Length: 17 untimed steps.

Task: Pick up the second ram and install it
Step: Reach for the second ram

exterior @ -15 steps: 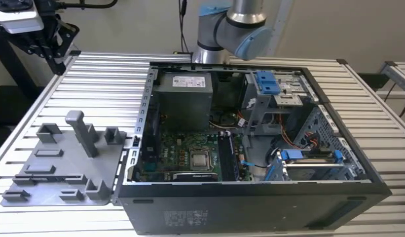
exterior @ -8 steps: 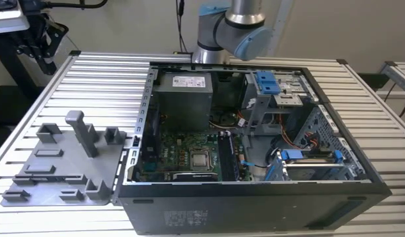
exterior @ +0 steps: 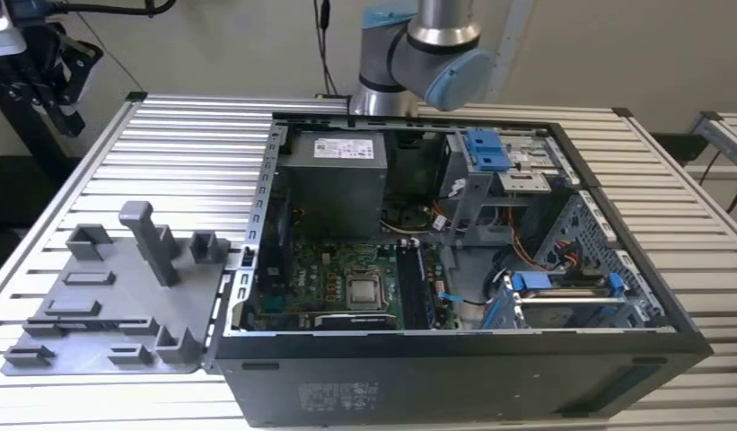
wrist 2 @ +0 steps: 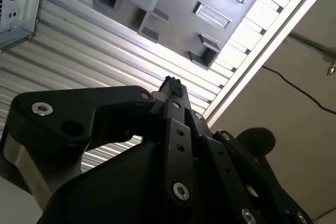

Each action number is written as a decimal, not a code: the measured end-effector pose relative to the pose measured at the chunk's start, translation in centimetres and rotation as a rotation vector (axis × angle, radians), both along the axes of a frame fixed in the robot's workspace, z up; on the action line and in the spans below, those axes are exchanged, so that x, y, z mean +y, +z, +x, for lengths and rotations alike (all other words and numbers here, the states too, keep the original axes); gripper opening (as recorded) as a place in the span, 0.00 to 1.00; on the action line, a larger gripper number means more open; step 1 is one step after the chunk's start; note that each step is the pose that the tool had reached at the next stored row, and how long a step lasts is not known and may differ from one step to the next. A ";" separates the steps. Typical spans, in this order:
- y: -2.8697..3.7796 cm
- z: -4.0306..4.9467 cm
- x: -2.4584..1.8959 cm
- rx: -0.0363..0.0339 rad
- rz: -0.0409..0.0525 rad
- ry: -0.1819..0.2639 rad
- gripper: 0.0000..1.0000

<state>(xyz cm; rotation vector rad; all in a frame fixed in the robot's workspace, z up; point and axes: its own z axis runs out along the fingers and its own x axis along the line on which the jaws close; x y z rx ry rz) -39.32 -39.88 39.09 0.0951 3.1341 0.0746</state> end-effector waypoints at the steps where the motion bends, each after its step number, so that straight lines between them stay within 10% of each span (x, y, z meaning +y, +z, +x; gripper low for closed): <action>1: -0.01 -0.12 0.00 -0.0001 0.0000 0.007 0.11; 17: -0.15 -0.45 -0.30 -0.0001 0.0001 0.085 0.11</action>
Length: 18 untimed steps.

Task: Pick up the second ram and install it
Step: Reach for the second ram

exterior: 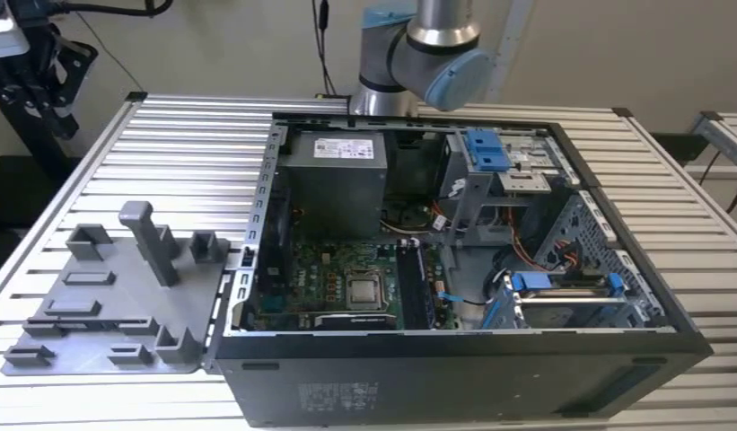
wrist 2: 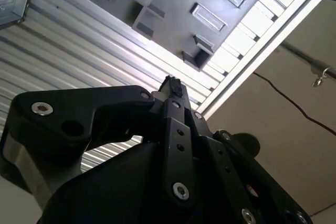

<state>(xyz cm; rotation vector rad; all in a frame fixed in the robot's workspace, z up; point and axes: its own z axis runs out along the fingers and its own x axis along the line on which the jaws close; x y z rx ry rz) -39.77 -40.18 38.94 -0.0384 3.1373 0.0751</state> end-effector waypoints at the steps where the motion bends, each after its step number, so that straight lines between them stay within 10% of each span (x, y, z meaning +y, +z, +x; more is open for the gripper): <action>1: 0.00 0.01 -0.14 0.0000 -0.0001 0.000 0.11; 18: -0.15 0.01 -3.96 -0.0001 0.0000 0.000 0.11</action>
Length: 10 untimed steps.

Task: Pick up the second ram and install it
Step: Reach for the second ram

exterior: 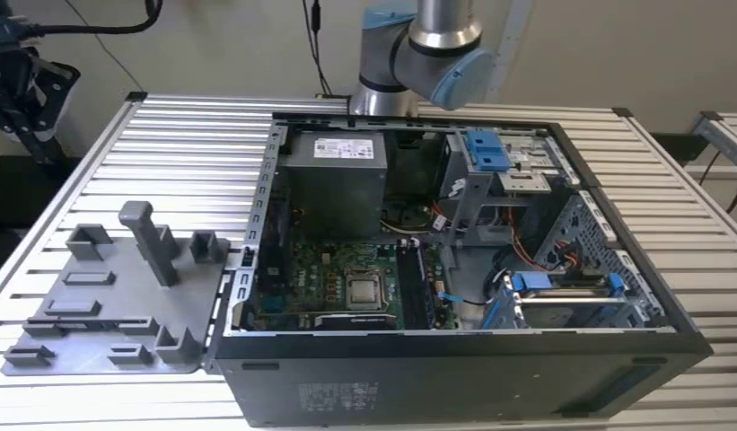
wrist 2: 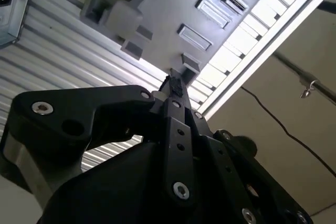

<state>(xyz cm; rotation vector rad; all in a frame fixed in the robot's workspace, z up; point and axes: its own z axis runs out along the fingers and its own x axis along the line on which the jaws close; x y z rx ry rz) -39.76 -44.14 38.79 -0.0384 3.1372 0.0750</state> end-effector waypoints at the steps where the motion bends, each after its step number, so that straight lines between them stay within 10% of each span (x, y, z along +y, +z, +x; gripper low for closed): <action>1: 0.00 0.00 -0.25 0.0001 0.0000 0.000 0.11; 10: -0.09 0.00 -2.57 0.0000 0.0000 0.000 0.11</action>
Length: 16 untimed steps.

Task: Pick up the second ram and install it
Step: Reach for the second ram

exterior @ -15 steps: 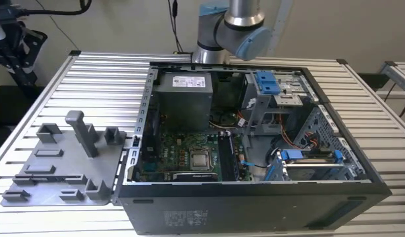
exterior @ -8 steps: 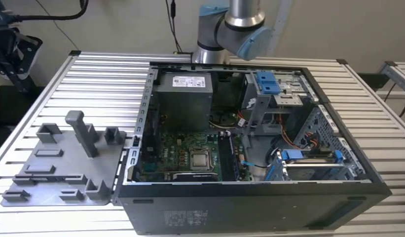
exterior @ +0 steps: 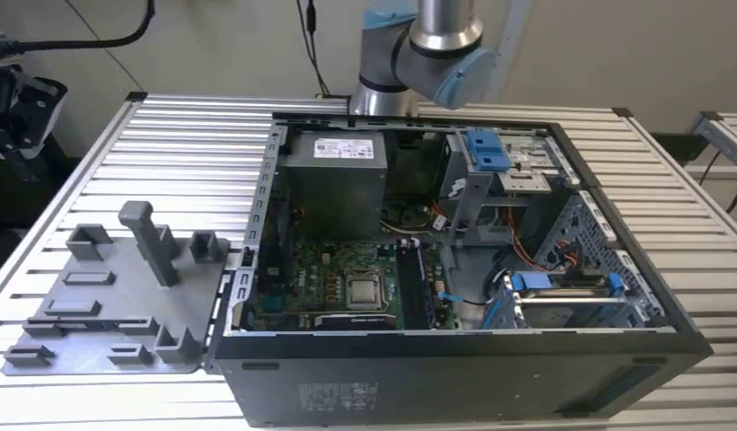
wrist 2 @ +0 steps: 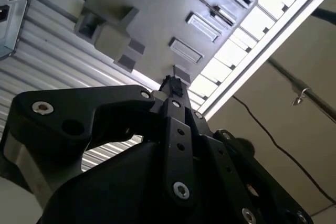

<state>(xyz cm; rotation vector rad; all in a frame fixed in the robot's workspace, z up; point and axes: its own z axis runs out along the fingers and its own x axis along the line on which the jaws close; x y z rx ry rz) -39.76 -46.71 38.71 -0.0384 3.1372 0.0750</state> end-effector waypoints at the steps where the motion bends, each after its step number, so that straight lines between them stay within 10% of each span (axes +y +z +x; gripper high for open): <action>1: -0.01 0.00 -0.23 0.0000 0.0000 0.000 0.11; 16: -0.08 0.00 -3.81 0.0000 0.0000 0.000 0.11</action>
